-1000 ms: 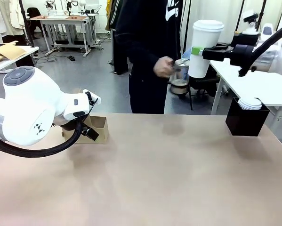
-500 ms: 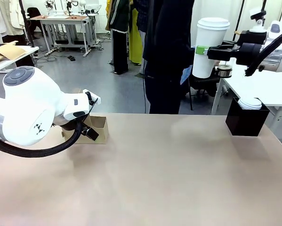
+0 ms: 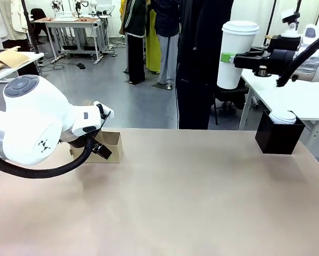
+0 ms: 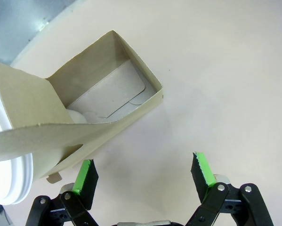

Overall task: Pour a drink into a cup and package it in a carrier.
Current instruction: Position the Cup Carrier in the center of the table.

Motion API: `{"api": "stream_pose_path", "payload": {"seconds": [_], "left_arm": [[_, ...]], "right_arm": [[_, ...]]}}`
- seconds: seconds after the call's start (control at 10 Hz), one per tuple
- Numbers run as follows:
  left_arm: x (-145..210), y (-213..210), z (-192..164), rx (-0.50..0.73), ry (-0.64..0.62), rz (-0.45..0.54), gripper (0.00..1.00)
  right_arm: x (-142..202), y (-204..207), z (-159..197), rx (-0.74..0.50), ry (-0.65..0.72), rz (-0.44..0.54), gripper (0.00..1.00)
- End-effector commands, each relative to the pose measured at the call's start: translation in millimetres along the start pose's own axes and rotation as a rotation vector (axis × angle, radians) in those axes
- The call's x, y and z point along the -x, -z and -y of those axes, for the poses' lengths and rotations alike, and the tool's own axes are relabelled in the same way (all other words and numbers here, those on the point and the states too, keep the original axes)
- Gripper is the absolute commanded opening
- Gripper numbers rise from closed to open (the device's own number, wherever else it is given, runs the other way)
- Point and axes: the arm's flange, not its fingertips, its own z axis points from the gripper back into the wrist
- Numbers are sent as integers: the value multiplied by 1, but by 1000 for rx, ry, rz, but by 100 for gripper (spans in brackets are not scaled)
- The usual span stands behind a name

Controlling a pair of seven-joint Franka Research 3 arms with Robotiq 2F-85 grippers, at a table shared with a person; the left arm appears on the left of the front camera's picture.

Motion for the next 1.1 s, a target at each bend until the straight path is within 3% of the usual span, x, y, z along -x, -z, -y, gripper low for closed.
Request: {"api": "stream_pose_path", "payload": {"seconds": [0.0, 0.2, 0.5, 0.8, 1.0], "left_arm": [[0, 0, 0, 1, -1, 0, 100], [0, 0, 0, 0, 0, 0, 100], [-39, -60, -19, -56, -87, -6, 100], [-83, -124, -35, -68, -179, -77, 100], [-112, -139, -49, -63, -265, -141, 100]], "right_arm": [[-6, 3, 1, 3, 7, 11, 80], [-6, 3, 1, 3, 7, 11, 80], [-6, 3, 1, 3, 7, 11, 80], [-6, 3, 1, 3, 7, 11, 80], [-6, 3, 1, 3, 7, 11, 80]]}}
